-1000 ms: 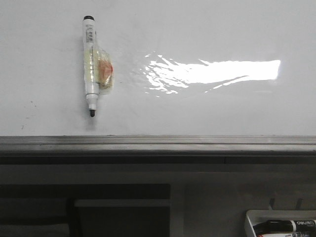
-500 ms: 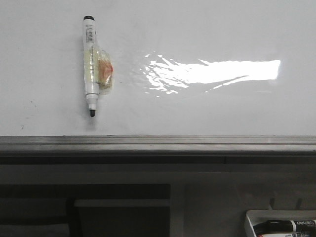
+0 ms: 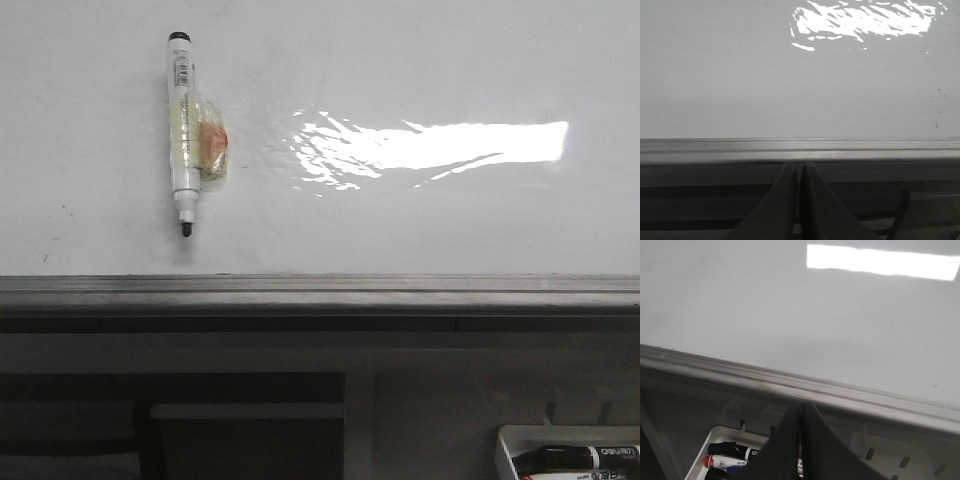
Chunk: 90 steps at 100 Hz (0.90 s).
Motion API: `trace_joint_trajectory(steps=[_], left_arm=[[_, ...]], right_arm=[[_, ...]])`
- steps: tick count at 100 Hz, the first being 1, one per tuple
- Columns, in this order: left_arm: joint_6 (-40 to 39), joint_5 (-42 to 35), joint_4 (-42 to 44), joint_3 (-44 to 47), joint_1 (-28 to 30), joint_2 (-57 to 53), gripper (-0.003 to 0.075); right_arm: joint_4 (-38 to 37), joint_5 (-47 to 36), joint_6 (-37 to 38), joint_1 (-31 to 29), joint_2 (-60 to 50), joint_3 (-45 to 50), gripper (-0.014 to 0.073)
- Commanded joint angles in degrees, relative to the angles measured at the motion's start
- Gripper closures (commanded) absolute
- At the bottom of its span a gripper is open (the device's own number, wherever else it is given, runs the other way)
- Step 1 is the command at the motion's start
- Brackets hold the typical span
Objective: Write number 5 on whiteboard
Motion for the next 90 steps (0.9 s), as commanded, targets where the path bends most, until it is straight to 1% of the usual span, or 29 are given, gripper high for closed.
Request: trace_joint_trajectory(steps=[1, 13, 18, 22, 24, 26, 27, 28, 29, 32, 37, 46, 51, 54, 64, 74, 80, 85, 88, 90], left_arm=[[-0.3, -3.6, -0.3, 1.0, 0.1, -1.6, 0.0741], [-0.3, -3.9, 0.4, 1.0, 0.1, -1.6, 0.0741], [-0.3, -5.7, 1.6, 1.0, 0.1, -1.6, 0.0741], [-0.3, -7.5, -0.1, 1.0, 0.1, -1.6, 0.0741], [-0.3, -8.8, -2.2, 1.0, 0.1, -1.6, 0.0741], [-0.3, -10.7, -6.5, 1.0, 0.1, -1.6, 0.0741], [-0.3, -10.7, -6.5, 1.0, 0.1, -1.6, 0.0741], [-0.3, -12.1, -10.8, 1.0, 0.0, -1.6, 0.0741], [-0.3, -12.1, -10.8, 1.0, 0.0, -1.6, 0.0741], [-0.3, -14.0, -18.6, 1.0, 0.0, -1.6, 0.0741], [-0.3, -16.3, -26.6, 1.0, 0.0, -1.6, 0.0741], [-0.3, -20.6, -35.0, 0.9, 0.1, -1.6, 0.0741], [-0.3, -20.8, -40.7, 0.9, 0.1, -1.6, 0.0741], [-0.3, -20.7, -42.4, 0.9, 0.1, -1.6, 0.0741], [-0.3, -21.5, -44.1, 0.8, 0.1, -1.6, 0.0741], [-0.3, -21.3, -45.1, 0.1, 0.0, -1.6, 0.0741], [-0.2, -20.6, -42.3, -1.2, -0.2, -1.5, 0.0739], [-0.2, -19.7, -37.9, -2.9, -0.3, -0.8, 0.0729], [-0.2, -18.5, -35.0, -4.1, -0.3, -0.3, 0.0714], [-0.2, -17.8, -32.2, -5.4, -0.3, 0.3, 0.069]], right_arm=[[-1.5, -8.1, -0.5, -0.3, -1.0, 1.1, 0.0636], [1.0, -16.6, -0.4, -0.3, -1.0, 1.1, 0.0635], [4.6, -20.4, 0.6, -0.3, -1.0, 1.1, 0.0635], [7.1, -23.7, 1.5, -0.3, -1.0, 1.1, 0.0635], [8.7, -24.8, 1.9, -0.3, -1.0, 1.1, 0.0635], [10.2, -25.7, 2.2, -0.3, -1.0, 1.1, 0.0635], [10.7, -26.0, 2.3, -0.3, -1.0, 1.1, 0.0635], [11.5, -26.1, 2.3, -0.3, -1.0, 1.1, 0.0635], [11.9, -26.2, 2.3, -0.3, -1.0, 1.1, 0.0635], [13.5, -26.2, 2.3, -0.3, -1.0, 1.1, 0.0635], [15.7, -25.6, 2.3, -0.3, -1.0, 1.1, 0.0635], [21.0, -24.4, 2.3, -0.3, -1.0, 1.1, 0.0635], [23.0, -25.2, 2.3, -0.3, -1.0, 1.1, 0.0635], [24.3, -26.3, 2.3, -0.3, -1.0, 1.1, 0.0635], [28.4, -30.0, 2.3, -0.3, -1.0, 0.6, 0.0635], [28.7, -26.0, 2.3, -0.3, -1.0, -1.9, 0.0635], [28.6, -21.9, 2.3, -0.3, -0.9, -3.6, 0.0635], [27.8, -18.9, 2.1, -0.3, -0.9, -5.2, 0.0635], [26.9, -17.4, 2.1, -0.3, -0.6, -6.5, 0.0634], [26.5, -16.3, 2.1, -0.3, -0.5, -7.0, 0.0633]])
